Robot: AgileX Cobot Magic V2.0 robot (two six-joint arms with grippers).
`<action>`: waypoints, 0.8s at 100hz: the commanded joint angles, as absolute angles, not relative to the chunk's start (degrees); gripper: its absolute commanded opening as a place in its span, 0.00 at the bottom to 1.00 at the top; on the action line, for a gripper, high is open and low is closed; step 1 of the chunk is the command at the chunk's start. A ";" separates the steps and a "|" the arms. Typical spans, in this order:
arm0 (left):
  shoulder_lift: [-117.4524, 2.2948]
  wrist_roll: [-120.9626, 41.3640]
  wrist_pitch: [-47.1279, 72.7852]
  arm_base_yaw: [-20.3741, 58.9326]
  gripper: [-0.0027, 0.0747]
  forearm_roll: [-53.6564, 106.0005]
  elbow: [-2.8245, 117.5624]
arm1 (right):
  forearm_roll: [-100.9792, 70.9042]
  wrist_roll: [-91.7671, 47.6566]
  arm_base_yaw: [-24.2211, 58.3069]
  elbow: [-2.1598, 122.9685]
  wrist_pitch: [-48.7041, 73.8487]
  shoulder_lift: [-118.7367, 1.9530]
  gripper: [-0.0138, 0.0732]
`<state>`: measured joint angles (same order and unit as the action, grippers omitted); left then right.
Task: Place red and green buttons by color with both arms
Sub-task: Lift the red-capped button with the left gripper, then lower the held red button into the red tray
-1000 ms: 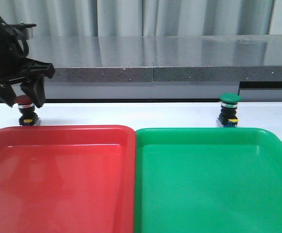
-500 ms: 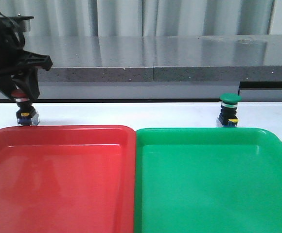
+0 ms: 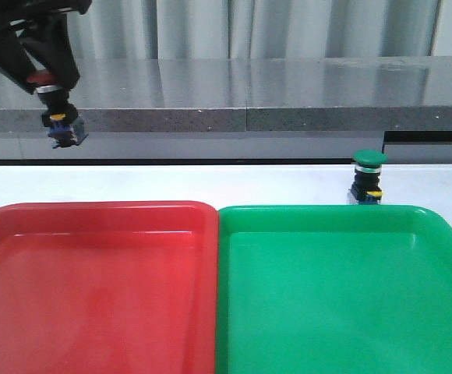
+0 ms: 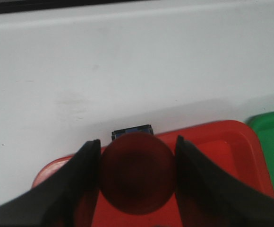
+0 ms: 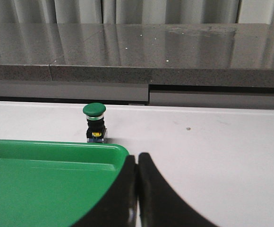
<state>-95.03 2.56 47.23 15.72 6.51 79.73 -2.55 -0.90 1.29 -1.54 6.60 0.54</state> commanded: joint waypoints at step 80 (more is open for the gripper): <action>-92.15 14.70 30.51 24.00 0.33 1.79 62.49 | -2.61 -1.23 0.99 -0.77 1.94 1.87 0.08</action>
